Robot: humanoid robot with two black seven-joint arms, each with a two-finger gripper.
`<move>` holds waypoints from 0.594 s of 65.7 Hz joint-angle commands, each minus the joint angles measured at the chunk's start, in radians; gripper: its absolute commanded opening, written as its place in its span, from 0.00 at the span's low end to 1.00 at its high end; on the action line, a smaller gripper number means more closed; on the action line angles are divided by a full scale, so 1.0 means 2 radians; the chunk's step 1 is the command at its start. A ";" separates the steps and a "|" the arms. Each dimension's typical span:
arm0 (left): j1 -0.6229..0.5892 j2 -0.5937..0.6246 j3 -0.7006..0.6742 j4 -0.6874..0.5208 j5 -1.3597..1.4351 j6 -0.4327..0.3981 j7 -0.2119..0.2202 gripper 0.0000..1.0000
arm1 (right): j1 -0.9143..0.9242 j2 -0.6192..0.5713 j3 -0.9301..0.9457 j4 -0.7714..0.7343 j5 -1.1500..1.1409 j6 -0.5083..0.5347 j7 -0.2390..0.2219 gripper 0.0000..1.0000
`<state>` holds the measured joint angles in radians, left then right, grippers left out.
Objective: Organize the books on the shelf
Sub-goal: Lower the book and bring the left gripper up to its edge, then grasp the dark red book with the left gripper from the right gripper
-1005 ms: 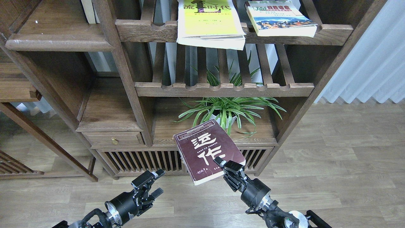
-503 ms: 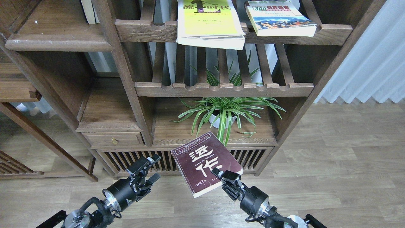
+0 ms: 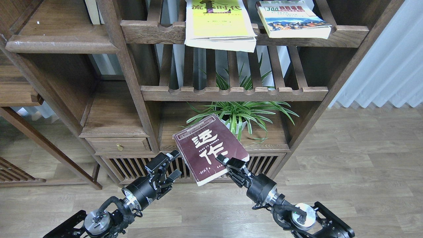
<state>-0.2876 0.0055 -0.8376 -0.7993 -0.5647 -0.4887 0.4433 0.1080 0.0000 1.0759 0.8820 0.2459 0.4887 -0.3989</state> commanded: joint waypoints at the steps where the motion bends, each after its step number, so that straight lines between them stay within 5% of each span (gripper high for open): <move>1: -0.003 0.000 0.000 0.000 -0.001 0.000 0.000 1.00 | 0.000 0.000 -0.011 0.015 0.007 0.000 0.000 0.05; 39: -0.027 -0.003 0.002 -0.001 0.003 0.000 -0.015 1.00 | -0.003 0.000 -0.071 0.044 0.024 0.000 0.001 0.05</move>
<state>-0.3339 0.0002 -0.8361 -0.8001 -0.5630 -0.4887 0.4123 0.1021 -0.0002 0.9475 0.9733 0.2948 0.4887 -0.3992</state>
